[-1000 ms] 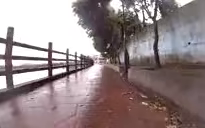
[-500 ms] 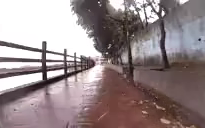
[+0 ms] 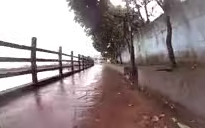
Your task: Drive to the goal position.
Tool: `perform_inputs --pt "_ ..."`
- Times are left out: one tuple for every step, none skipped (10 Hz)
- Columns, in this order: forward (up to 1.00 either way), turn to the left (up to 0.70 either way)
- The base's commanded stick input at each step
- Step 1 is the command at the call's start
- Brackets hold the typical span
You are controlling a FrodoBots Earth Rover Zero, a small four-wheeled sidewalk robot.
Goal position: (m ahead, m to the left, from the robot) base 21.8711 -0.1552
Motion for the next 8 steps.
perform_inputs --pt "1.00 -0.01" --pt "1.00 -0.01" --pt "1.00 -0.01" --pt "1.00 -0.01" --pt "1.00 -0.01" --pt "1.00 -0.01" --pt "1.00 -0.01" --pt "1.00 -0.01"
